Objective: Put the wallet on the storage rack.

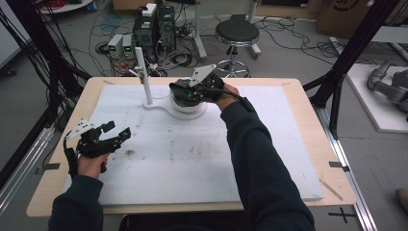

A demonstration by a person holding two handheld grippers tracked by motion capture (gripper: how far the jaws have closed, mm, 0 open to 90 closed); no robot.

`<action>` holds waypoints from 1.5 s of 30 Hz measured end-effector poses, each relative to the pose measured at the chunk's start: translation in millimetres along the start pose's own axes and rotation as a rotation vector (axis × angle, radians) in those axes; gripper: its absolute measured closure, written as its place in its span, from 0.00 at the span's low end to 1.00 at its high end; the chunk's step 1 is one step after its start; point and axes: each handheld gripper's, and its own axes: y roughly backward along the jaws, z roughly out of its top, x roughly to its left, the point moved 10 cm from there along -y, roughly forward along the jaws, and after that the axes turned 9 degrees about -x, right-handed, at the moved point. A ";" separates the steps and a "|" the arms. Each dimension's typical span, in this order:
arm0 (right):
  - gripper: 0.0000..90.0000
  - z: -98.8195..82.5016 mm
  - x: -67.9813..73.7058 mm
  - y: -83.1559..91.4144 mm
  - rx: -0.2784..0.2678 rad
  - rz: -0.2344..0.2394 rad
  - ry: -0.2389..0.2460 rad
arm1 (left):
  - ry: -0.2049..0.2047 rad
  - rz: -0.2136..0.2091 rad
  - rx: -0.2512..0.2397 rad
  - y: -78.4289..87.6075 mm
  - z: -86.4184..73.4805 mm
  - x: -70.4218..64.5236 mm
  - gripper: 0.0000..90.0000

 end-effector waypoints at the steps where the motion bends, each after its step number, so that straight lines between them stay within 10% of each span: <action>1: 0.88 -1.6 5.7 1.5 0.012 0.015 0.061 | 0.002 0.000 0.002 -0.1 -0.3 -0.5 0.21; 7: 0.88 -2.7 11.9 3.8 0.040 0.023 0.116 | 0.000 -0.001 0.005 -0.7 -0.9 -1.3 0.21; 16: 0.87 -12.2 26.1 2.7 -0.025 0.072 -0.032 | 0.002 -0.006 0.001 -1.1 -0.6 -2.8 0.21; 21: 0.85 -11.8 27.9 1.6 -0.023 0.076 -0.026 | 0.000 -0.004 0.003 -1.4 -0.8 -2.6 0.21; 23: 0.79 -11.5 26.5 2.0 -0.026 0.071 -0.065 | -0.001 -0.003 0.003 -1.5 -0.7 -2.5 0.21; 24: 0.63 -11.5 23.8 2.5 -0.026 0.067 -0.164 | -0.002 -0.004 0.004 -1.5 -0.7 -2.1 0.21; 30: 0.51 -10.6 16.2 13.0 -0.083 0.081 -0.359 | -0.001 -0.005 0.003 -1.0 -0.3 -0.8 0.21; 38: 0.47 -12.7 -5.1 52.9 -0.148 -0.017 -0.407 | -0.013 -0.013 0.009 -1.7 -0.5 -3.2 0.21; 45: 0.32 -57.5 -4.3 105.9 -0.113 -0.160 -0.484 | -0.022 -0.029 -0.004 -4.7 2.4 -7.1 0.21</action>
